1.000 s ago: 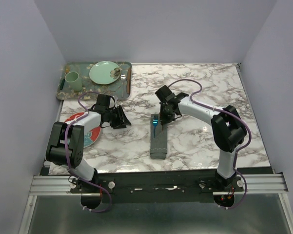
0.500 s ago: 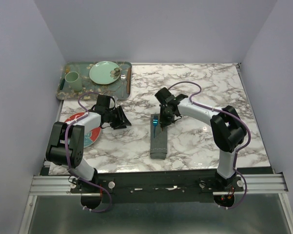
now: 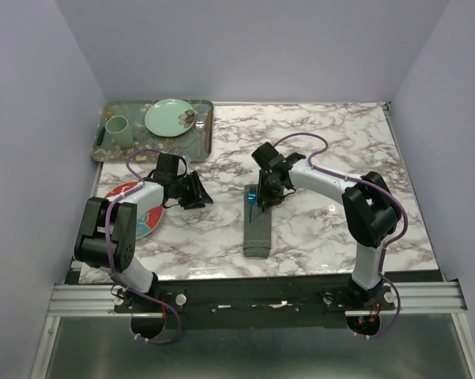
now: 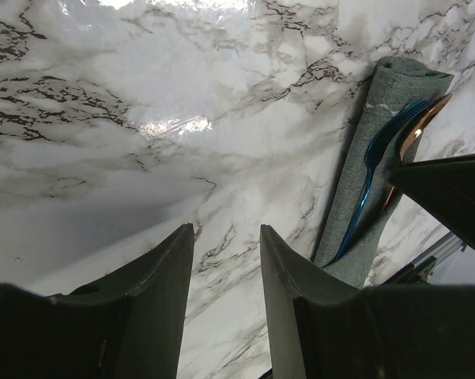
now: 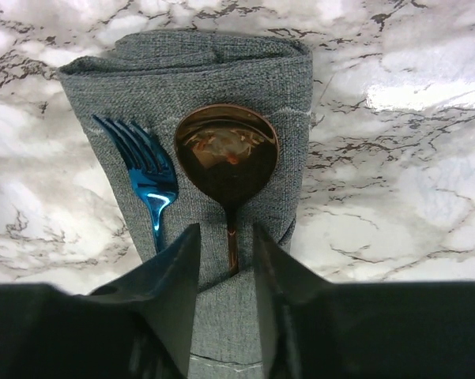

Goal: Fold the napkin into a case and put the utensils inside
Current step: Insert the spoon into the folded napkin, then reset both arms

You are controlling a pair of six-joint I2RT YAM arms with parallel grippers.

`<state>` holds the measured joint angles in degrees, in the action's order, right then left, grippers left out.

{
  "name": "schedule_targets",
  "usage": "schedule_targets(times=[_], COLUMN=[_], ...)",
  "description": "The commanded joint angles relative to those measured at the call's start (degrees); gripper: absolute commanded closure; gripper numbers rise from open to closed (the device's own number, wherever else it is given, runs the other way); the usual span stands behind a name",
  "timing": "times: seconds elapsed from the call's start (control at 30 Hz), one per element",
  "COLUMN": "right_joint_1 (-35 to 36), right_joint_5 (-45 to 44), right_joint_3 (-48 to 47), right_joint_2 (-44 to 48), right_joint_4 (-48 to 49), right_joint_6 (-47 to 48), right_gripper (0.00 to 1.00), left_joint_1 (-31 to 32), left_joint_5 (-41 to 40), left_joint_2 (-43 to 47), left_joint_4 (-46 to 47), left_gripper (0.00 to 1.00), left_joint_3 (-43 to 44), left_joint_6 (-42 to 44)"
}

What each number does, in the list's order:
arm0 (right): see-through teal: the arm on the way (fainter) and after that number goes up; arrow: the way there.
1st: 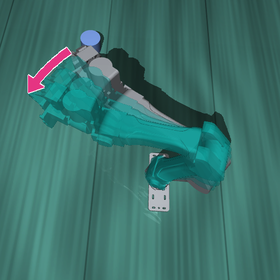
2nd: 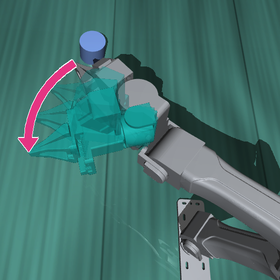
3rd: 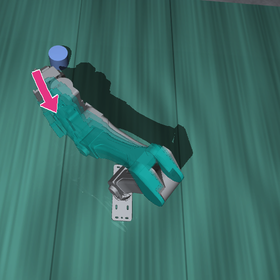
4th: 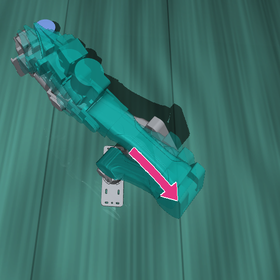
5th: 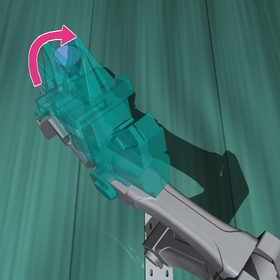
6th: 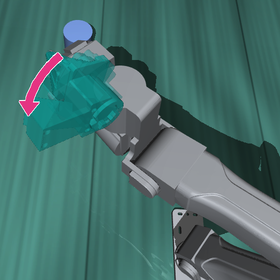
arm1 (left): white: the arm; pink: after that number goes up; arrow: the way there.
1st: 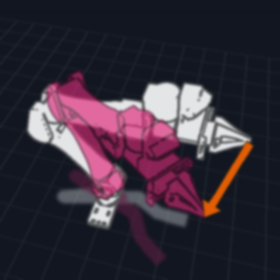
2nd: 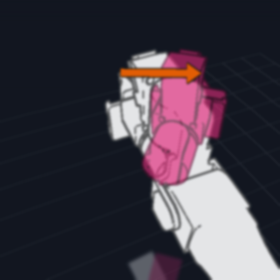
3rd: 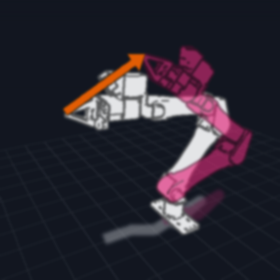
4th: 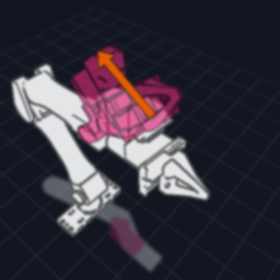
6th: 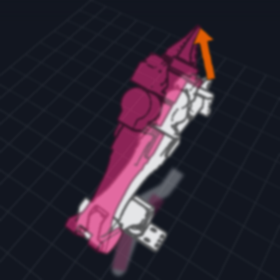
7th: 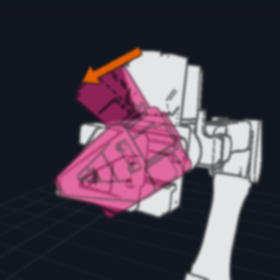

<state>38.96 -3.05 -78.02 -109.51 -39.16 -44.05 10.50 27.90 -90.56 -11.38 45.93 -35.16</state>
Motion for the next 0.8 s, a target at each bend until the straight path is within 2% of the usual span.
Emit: schedule_targets(times=[0.0,0.07,0.3,0.33,0.5,0.53,0.6,0.63,0.77], right_joint_1=[0.42,0.33,0.15,0.06,-2.65,-3.44,-5.98,-6.78,-10.21], right_joint_5=[-0.46,-1.08,-3.98,-4.42,-8.02,-8.2,-7.42,-6.89,-5.48], right_joint_3=[-1.43,-2.13,-5.21,-5.74,-8.38,-8.38,-7.77,-8.02,-8.82], right_joint_2=[3.08,3.69,6.77,7.12,10.8,11.6,14.31,15.11,20.03], right_joint_4=[-1.54,-1.62,-1.8,-1.89,2.84,4.16,8.63,9.44,10.15], right_joint_6=[0.1,0.54,2.91,4.57,13.01,16.16,19.43,22.92,30.59], right_gripper=[0.53,0.44,0.34,0.28,0.15,0.09,0.04,0.0,0.0], left_joint_1=[0.4,0.66,1.27,1.28,1.89,2.06,2.24,2.33,2.24], left_joint_5=[0.75,0.32,-2.58,-3.11,-7.41,-8.64,-9.62,-9.97,-11.63], left_joint_2=[1.27,1.79,4.08,4.43,6.54,6.63,6.37,6.1,1.9], left_joint_4=[0.92,0.83,-2.24,-2.77,-6.46,-6.99,-9.18,-10.32,-20.05], left_gripper=[0.52,0.5,0.41,0.4,0.33,0.31,0.15,0.01,0.01], left_joint_3=[0.03,0.39,3.9,5.73,13.2,16.18,19.79,23.99,36.66], left_joint_6=[1.14,1.76,5.7,6.58,15.44,17.04,21.68,23.19,30.31])
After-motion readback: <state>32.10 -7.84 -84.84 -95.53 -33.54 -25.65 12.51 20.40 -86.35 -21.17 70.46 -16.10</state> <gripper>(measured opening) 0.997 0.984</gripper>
